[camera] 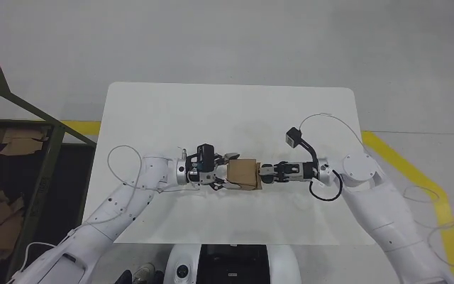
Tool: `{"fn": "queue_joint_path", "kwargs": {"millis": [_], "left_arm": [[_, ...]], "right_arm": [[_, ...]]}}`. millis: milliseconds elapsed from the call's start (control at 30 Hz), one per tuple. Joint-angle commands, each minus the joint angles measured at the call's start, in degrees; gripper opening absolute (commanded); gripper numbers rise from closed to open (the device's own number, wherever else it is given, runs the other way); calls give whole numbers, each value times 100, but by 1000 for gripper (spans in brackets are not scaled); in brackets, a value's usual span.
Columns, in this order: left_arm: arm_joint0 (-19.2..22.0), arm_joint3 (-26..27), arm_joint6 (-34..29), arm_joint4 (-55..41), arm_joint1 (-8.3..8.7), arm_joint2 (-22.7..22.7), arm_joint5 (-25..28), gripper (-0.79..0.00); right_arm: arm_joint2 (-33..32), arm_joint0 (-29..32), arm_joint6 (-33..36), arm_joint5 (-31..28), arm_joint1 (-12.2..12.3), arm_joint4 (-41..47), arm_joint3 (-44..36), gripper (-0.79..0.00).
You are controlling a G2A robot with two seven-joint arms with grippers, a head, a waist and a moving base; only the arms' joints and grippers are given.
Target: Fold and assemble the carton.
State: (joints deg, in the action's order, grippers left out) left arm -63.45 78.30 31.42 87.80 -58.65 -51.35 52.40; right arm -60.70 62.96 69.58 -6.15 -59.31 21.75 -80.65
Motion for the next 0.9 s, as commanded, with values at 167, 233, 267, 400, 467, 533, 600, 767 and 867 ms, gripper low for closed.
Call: {"fn": "queue_joint_path", "kwargs": {"millis": [167,233,267,400,467,533,600,767,867], "left_arm": [[-4,-418,29,-33,-68,195,-62,-231],[16,-531,54,-26,-88,239,-103,-234],[25,-578,71,-27,-97,257,-118,-234],[72,-724,68,22,-125,319,-170,-249],[102,-778,79,41,-137,340,-174,-262],[127,-802,75,56,-146,359,-170,-265],[146,-811,76,69,-153,371,-176,-274],[176,-835,23,100,-162,381,-181,-277],[183,-869,-19,108,-168,388,-192,-277]], "right_arm": [[343,-184,-9,87,-92,-34,240,-680],[434,-255,-21,95,-123,-34,341,-677],[470,-289,-29,96,-137,-24,393,-674],[534,-390,-135,120,-171,-53,653,-659],[538,-406,-178,129,-178,-52,758,-653],[533,-414,-220,133,-180,-75,850,-643],[517,-406,-240,129,-179,-69,925,-640],[409,-355,-321,74,-154,-90,1064,-640],[330,-320,-335,45,-133,-92,1145,-637]]}}
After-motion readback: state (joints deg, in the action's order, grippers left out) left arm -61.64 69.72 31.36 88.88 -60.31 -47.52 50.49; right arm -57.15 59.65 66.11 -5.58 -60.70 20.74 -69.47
